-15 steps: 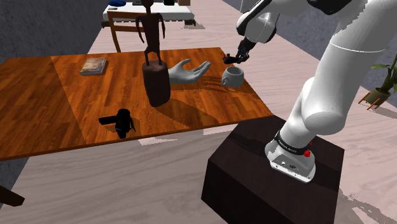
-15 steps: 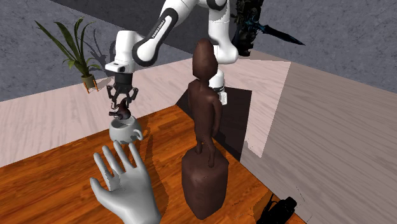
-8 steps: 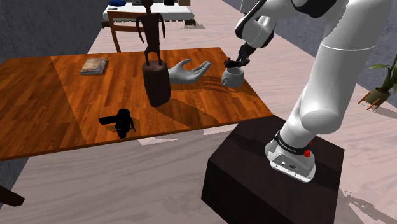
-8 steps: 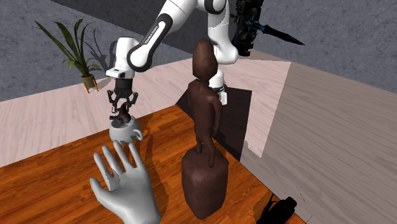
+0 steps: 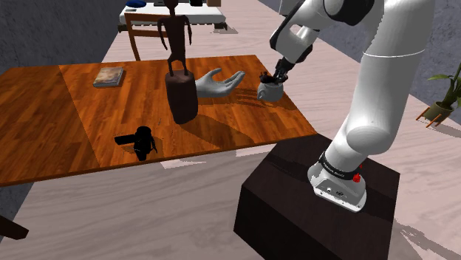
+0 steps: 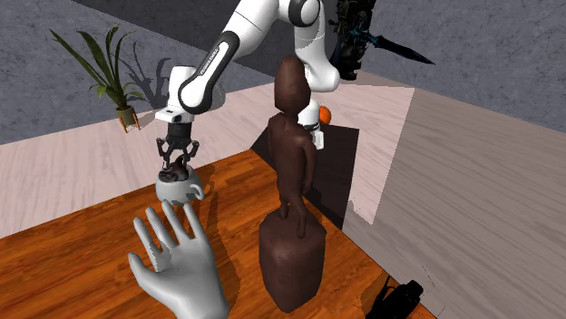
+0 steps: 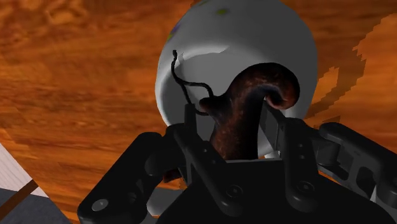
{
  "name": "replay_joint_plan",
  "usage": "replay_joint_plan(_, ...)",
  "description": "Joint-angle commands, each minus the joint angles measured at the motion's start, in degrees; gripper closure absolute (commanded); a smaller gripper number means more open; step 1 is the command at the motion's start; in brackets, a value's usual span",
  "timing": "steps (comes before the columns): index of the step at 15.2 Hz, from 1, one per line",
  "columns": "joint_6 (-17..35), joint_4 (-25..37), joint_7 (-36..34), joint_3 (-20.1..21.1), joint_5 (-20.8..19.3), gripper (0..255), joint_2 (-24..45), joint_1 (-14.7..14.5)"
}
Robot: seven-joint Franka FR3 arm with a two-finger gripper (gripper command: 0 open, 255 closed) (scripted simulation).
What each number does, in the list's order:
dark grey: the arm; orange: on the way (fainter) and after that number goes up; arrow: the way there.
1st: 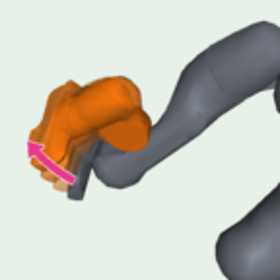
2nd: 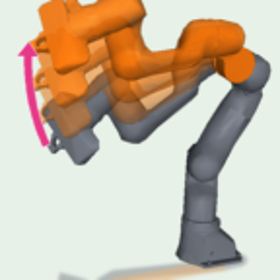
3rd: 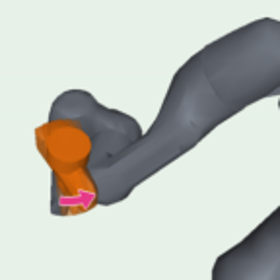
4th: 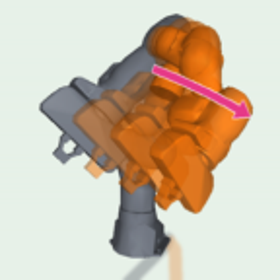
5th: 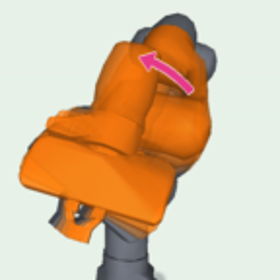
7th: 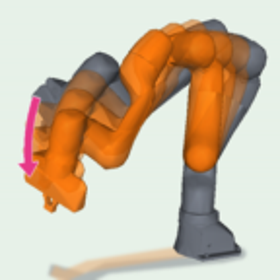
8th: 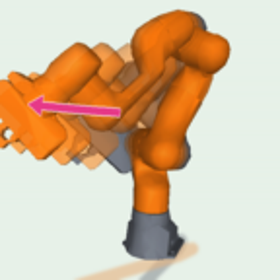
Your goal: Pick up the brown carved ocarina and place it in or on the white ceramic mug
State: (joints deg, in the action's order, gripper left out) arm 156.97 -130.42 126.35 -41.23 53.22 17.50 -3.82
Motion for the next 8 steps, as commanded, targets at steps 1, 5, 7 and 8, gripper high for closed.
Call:
replay_joint_plan(1,0.05,0.18,0.73,0.55,0.95,255,0.63,0.46)
replay_joint_plan(5,0.05,0.18,0.73,0.54,0.94,255,0.63,0.45)
replay_joint_plan(7,0.05,0.18,0.73,0.54,0.94,255,0.63,0.45)
replay_joint_plan(8,0.09,0.13,0.71,0.55,0.94,0,0.59,0.41)
